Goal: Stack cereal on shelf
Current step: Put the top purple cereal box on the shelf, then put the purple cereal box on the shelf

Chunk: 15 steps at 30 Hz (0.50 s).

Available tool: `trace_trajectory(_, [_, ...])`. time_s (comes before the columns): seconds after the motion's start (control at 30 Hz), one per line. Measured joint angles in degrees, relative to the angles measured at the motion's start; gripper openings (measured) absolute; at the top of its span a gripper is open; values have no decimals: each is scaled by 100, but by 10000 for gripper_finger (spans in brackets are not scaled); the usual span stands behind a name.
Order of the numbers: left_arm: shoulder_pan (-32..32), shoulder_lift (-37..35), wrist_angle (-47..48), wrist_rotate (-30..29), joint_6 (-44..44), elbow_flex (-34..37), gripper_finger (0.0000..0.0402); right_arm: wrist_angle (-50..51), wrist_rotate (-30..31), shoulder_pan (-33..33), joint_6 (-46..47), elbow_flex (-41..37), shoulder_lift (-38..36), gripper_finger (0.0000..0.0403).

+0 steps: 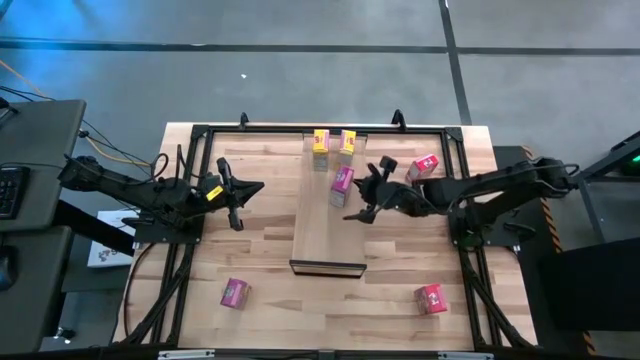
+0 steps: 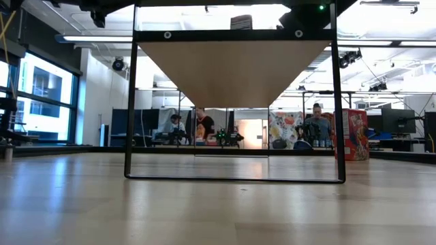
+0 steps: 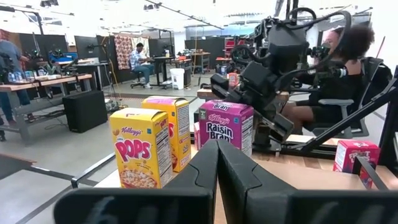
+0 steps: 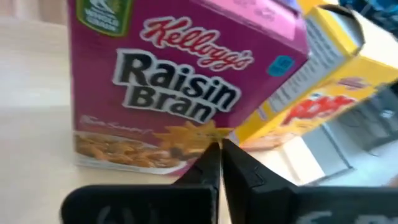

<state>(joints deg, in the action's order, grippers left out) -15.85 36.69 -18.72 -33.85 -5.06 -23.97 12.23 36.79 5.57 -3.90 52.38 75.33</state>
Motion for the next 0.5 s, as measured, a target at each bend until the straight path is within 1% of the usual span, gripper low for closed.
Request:
trace_trajectory(0.1, [0,0,2,0,0,0,0,-121,-369,-155,0,2,0,0])
trace_trajectory(0.3, [1,0,6,-1,-7,0,0,-243,-443,-334,-141,2,0,0])
trace_trajectory(0.4, [1,0,76,0,-9,0,0,-155,-374,-339,-236,2,-4,0])
trace_trajectory(0.5, [0,-1,237,0,-9,0,0,194,-11,-247,-216,2,-155,0])
